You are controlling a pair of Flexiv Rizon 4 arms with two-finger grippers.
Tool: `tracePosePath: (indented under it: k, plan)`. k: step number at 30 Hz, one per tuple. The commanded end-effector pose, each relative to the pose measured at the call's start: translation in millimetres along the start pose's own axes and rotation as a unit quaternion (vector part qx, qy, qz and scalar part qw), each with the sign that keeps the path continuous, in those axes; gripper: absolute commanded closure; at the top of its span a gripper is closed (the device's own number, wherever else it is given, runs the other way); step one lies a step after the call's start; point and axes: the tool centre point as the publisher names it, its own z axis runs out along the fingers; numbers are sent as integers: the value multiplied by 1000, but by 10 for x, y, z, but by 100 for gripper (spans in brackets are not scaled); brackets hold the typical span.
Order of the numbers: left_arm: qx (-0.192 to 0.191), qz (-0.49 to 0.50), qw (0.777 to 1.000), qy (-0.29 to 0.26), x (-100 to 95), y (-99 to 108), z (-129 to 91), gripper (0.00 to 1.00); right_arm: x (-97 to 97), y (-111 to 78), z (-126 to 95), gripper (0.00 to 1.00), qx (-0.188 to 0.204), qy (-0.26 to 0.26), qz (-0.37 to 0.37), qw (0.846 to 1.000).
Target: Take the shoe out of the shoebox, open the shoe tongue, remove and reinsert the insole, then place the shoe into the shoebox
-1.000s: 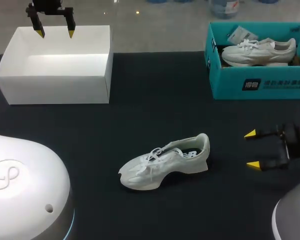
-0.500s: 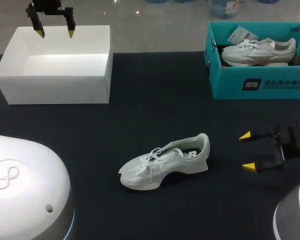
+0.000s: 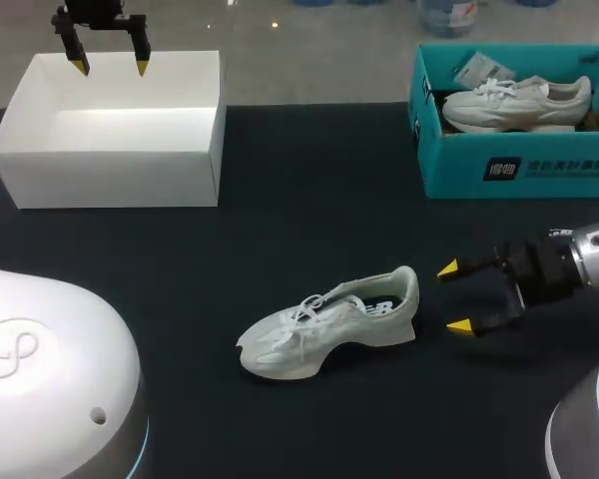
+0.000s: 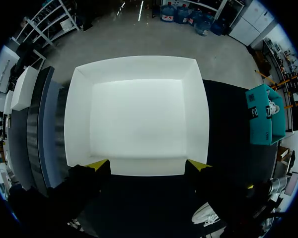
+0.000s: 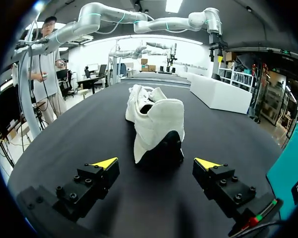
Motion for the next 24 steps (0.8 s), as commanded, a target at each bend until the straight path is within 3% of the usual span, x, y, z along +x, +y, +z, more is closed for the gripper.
tracePosePath:
  k: [1,24]
  plan:
    - [0,0,1000,0,-4,3,-1,0,-146,-35,175,0,-2,28,0,1000]
    - [0,0,1000,0,-4,3,-1,0,-262,156,632,0,-56,83,-41,994]
